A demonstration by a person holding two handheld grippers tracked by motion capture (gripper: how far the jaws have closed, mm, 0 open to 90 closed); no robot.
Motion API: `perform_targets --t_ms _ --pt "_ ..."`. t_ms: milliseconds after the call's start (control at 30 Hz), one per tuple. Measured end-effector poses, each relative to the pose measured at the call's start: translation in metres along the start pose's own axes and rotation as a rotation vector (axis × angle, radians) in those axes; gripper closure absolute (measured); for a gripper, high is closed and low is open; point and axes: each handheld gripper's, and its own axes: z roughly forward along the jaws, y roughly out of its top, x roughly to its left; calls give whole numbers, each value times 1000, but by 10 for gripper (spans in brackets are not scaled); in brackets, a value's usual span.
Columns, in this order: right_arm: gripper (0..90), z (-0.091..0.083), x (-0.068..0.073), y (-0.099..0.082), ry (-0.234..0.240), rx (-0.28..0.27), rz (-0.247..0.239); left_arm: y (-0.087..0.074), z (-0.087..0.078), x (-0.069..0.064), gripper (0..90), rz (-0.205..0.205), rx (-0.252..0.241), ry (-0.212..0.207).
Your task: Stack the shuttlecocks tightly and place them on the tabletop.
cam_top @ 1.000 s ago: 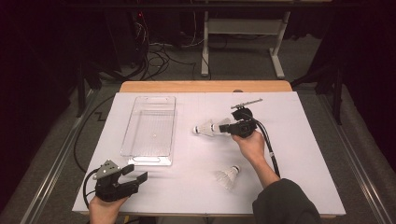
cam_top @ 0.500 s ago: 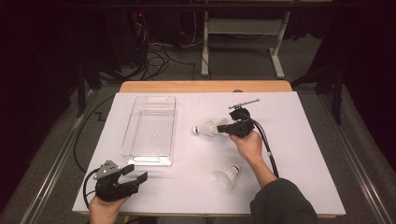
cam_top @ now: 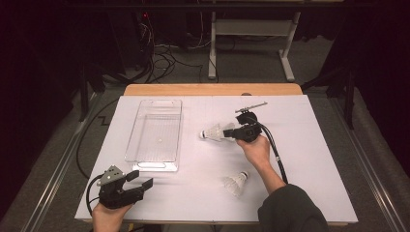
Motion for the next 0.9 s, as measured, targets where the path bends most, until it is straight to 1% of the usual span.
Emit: perform_targets --t_ms 267,567,733,900 --pt "900 3 1 1 9 4 4 0 0 0 338 0 0 -1" --pt "900 8 5 4 26 5 -6 0 0 0 338 1 1 -2" --pt "900 10 6 3 35 11 1 0 0 0 338 1 2 -2" --pt "900 13 5 3 40 10 -2 0 0 0 339 1 3 -1"
